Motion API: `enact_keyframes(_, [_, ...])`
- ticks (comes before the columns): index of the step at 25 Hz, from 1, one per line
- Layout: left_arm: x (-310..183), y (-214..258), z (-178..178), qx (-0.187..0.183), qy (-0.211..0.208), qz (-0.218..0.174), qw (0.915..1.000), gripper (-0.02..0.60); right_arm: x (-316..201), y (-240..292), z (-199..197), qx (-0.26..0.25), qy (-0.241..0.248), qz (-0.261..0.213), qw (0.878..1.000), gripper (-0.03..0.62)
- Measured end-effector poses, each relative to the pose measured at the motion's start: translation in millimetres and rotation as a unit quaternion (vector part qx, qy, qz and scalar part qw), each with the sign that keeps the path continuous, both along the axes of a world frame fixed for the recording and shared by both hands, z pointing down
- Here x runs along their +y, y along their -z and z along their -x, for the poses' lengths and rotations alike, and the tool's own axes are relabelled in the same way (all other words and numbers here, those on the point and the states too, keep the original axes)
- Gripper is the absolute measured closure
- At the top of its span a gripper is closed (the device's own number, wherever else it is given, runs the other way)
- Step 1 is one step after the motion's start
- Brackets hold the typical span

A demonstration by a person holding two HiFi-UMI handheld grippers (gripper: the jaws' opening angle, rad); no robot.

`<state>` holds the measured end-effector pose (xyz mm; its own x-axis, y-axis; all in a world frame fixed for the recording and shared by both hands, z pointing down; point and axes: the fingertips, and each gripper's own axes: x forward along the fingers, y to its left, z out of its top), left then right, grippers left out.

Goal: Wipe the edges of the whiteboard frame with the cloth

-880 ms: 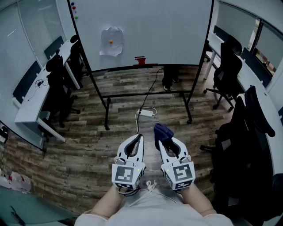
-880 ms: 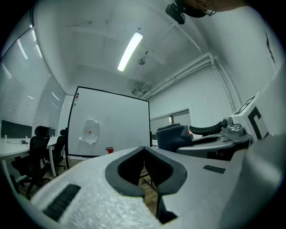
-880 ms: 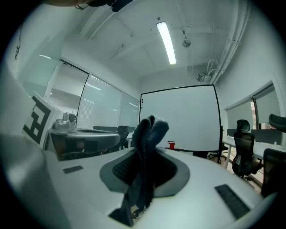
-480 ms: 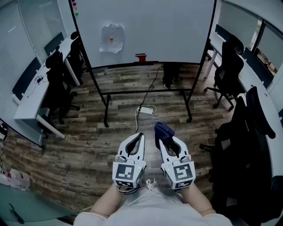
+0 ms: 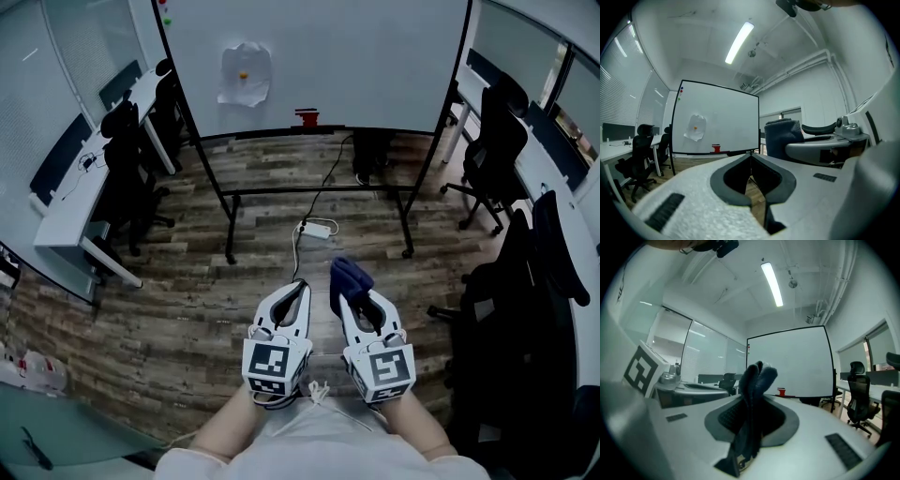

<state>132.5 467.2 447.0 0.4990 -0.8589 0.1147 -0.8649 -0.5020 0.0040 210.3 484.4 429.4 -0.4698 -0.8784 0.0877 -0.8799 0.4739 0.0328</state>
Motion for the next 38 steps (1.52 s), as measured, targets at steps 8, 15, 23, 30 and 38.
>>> enact_keyframes(8, [-39.7, -13.3, 21.7, 0.004, -0.002, 0.013, 0.9999, 0.563, -41.4, -16.4, 20.6, 0.004, -0.006, 0.019, 1.000, 0.520])
enact_keyframes(15, [-119.2, -16.3, 74.4, 0.021, -0.017, 0.020, 0.9994, 0.563, -116.2, -15.8, 68.6, 0.006, -0.033, 0.021, 0.999, 0.520])
enact_keyframes(23, [-236.3, 0.0, 176.2, 0.028, -0.036, 0.013, 0.9989, 0.563, -231.6, -2.4, 165.2, 0.004, -0.058, 0.022, 0.998, 0.520])
enact_keyframes(30, [-312.7, -2.2, 278.7, 0.012, -0.009, 0.014, 0.9998, 0.563, -312.3, -3.8, 254.8, 0.000, -0.045, 0.032, 0.998, 0.520])
enact_keyframes(38, [-373.5, -24.4, 365.3, 0.008, 0.052, 0.036, 0.9980, 0.563, -393.9, -20.8, 335.7, 0.009, 0.007, 0.059, 0.998, 0.520])
